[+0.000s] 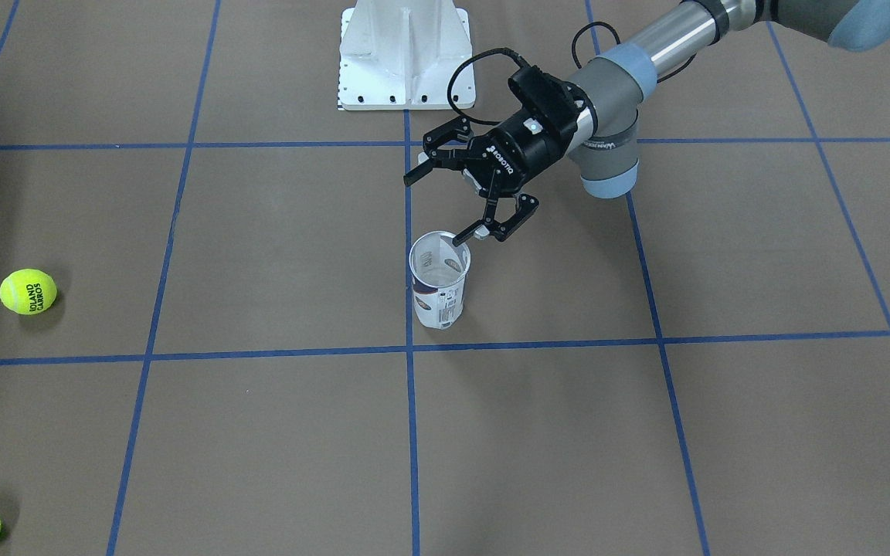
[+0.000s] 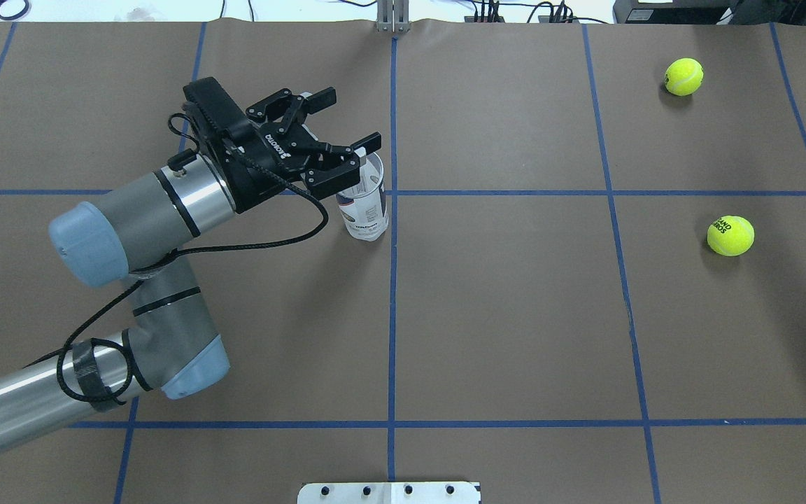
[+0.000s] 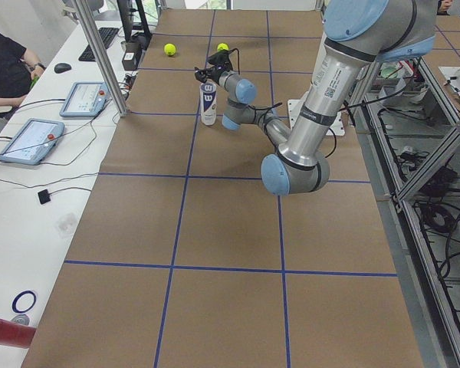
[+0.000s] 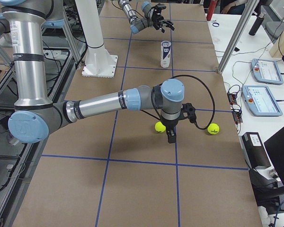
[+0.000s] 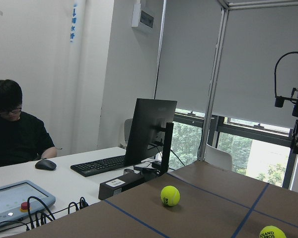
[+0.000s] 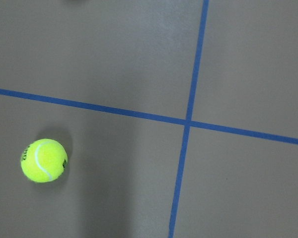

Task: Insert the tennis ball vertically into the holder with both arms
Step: 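Set the can upright on the table and open the left gripper, then grasp the nearer yellow ball with the right gripper while the left returns to the can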

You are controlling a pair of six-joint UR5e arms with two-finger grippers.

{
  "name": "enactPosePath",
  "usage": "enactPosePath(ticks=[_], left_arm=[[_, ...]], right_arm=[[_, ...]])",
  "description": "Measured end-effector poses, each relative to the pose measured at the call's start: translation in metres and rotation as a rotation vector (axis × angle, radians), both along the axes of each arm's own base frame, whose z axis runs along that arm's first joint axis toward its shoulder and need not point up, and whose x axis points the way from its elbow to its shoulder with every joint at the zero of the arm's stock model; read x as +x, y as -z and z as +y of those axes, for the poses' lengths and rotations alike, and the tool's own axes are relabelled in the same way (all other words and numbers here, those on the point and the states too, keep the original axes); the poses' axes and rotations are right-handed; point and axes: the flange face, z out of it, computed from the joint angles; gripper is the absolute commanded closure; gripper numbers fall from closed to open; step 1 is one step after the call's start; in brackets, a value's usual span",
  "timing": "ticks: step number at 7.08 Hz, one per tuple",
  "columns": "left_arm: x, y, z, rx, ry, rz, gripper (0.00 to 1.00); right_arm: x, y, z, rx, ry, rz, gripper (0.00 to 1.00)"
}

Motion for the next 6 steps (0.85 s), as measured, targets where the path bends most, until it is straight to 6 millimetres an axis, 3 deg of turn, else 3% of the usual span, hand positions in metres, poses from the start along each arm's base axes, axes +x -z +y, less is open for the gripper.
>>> enactPosePath(ticks=[1, 2, 4, 6], left_arm=[[-0.026, -0.01, -0.003, -0.032, 0.019, -0.017, 0.01], [-0.052, -0.036, -0.008, -0.065, 0.045, -0.051, 0.01], [-0.095, -0.085, -0.016, -0.102, 0.056, -0.132, 0.01], [-0.113, -0.106, -0.02, -0.116, 0.049, -0.169, 0.01]], right_arm=[[-0.016, 0.027, -0.014, 0.037, 0.021, -0.019, 0.0], [-0.038, 0.045, -0.017, 0.004, 0.005, -0.065, 0.0], [-0.103, 0.067, -0.01, -0.138, -0.067, -0.122, 0.0], [-0.156, 0.042, 0.011, -0.138, -0.047, -0.064, 0.0]])
